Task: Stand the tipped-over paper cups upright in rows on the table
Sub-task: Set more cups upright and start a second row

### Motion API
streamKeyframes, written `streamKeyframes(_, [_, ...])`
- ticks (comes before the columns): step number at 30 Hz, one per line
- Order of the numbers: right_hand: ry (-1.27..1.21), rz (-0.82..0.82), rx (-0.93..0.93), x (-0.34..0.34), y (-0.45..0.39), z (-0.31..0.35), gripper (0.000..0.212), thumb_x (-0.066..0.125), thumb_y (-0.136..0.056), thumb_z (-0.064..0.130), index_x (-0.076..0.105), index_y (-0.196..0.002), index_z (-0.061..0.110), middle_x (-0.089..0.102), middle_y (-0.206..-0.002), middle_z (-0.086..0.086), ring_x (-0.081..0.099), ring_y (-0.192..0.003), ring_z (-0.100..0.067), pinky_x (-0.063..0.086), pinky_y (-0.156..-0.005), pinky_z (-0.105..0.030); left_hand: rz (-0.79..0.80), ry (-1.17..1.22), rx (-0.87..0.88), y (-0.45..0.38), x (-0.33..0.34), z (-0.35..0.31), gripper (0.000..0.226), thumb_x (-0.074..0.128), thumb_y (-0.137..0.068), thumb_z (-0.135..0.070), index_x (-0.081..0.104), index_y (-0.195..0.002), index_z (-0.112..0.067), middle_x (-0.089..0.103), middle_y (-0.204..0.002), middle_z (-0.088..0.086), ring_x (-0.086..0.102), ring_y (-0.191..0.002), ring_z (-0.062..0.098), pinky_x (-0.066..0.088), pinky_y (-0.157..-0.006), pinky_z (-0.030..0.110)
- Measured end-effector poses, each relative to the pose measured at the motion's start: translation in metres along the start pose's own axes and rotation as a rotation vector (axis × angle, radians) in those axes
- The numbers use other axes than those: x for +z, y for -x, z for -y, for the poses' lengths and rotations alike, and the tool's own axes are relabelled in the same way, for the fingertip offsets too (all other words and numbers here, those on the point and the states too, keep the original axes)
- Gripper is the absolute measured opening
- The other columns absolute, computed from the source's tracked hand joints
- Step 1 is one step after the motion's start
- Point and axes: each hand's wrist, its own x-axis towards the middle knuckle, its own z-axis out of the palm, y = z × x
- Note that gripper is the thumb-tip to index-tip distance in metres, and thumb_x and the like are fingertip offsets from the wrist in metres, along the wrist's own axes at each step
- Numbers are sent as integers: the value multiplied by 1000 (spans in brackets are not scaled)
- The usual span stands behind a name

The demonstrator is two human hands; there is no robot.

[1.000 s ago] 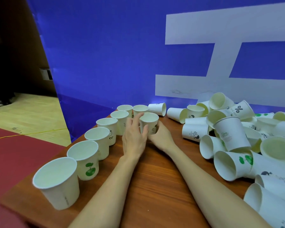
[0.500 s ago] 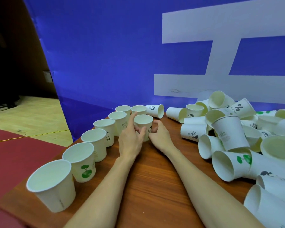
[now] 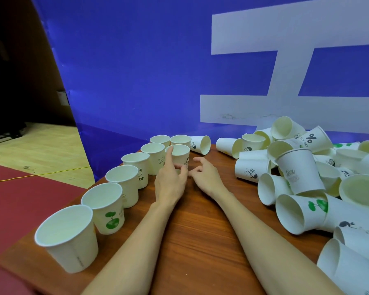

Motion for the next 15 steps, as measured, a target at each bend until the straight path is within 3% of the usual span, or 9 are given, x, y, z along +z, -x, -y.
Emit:
streamKeyframes(4, [-10,-22,2,-3,0,1,48,60,-86,8,51,-132,20,71,-90,1,62,-91,-7,41,-69,-16,31,40,-43,-2,1,2,67,53,-90,-34,15,-146,-39,60,-93,-15,69,-83,19,57,-79,45])
streamKeyframes(7, [-19,-43,1,-5,0,1,49,59,-85,7,51,-132,20,71,-89,0,63,-85,-6,39,-63,-16,90,86,-56,-1,2,0,72,52,-89,-33,11,-147,-41,59,-98,-19,69,-86,17,55,-85,46])
streamKeyframes(12, [-39,-111,27,-6,-4,-3,46,59,-86,8,54,-129,21,71,-87,2,65,-89,-12,46,-77,-24,119,106,-57,-1,1,-2,75,52,-91,-32,5,-148,-43,62,-108,-17,68,-87,15,55,-85,44])
streamKeyframes(15, [-38,-153,46,-9,-8,-4,43,56,-88,8,54,-129,21,70,-84,0,65,-86,-14,49,-77,-26,104,157,-11,2,0,-6,65,52,-92,-26,20,-146,-44,65,-104,-14,68,-76,10,57,-76,35])
